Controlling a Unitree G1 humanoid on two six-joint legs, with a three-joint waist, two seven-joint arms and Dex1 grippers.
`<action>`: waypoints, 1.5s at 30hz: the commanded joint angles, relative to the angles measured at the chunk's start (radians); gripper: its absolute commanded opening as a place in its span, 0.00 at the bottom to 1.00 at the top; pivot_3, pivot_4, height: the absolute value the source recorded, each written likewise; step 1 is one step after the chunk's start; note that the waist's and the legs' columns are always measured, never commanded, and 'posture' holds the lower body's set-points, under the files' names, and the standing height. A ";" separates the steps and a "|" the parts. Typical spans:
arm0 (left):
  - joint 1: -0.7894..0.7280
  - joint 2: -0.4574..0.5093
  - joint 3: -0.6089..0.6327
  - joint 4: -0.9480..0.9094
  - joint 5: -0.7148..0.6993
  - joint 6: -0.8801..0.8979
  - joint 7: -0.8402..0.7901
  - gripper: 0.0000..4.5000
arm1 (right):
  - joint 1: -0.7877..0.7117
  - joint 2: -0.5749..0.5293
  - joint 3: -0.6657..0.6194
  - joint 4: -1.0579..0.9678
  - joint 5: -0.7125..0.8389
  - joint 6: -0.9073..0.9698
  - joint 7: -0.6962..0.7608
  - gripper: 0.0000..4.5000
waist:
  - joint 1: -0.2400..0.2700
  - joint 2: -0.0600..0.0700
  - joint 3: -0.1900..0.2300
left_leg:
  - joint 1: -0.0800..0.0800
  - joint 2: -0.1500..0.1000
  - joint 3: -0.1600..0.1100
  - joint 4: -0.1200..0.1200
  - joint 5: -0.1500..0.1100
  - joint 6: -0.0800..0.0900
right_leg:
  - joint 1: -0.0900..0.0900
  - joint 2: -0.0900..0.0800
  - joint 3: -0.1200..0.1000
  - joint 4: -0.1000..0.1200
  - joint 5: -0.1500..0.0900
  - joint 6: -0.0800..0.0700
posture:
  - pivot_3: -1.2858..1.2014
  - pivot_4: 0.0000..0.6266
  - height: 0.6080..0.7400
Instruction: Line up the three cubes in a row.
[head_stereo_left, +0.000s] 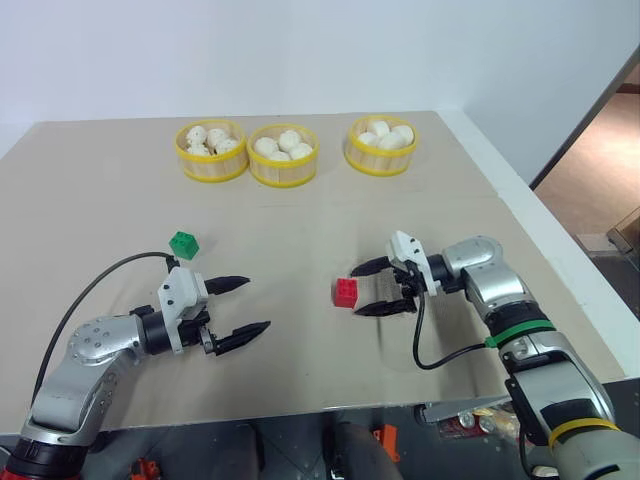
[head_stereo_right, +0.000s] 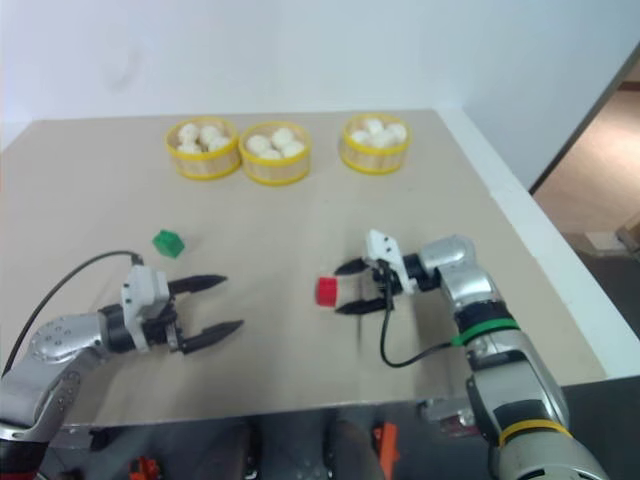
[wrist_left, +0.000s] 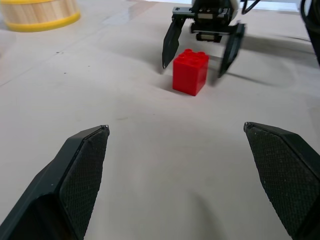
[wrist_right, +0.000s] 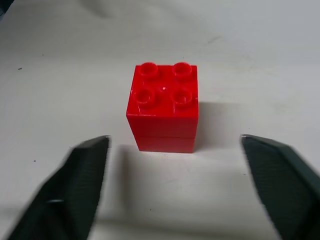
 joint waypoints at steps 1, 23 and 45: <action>-0.028 0.003 0.090 -0.072 -0.064 0.041 0.058 1.00 | 0.000 -0.034 -0.058 -0.140 0.067 0.094 0.031 0.99 | 0.000 0.000 0.000 | 0.000 0.000 0.000 0.000 0.000 0.000 | 0.000 0.000 0.000 0.000 0.000 0.000 | 0.52 0.24 1.00; -0.299 0.128 0.215 0.286 0.032 0.226 0.274 1.00 | 0.067 -0.018 -0.130 -0.582 0.272 0.432 -0.143 0.99 | 0.001 0.000 0.000 | -0.001 0.000 0.000 0.001 0.000 0.000 | 0.000 0.000 -0.001 0.000 0.001 0.001 | 0.52 0.24 1.00; -0.428 0.027 0.132 0.508 0.136 0.289 0.297 1.00 | 0.084 -0.023 -0.127 -0.612 0.258 0.391 -0.190 0.99 | 0.001 0.000 0.000 | -0.003 0.000 0.000 0.001 0.000 0.000 | -0.002 0.000 -0.001 0.000 0.003 0.004 | 0.52 0.24 1.00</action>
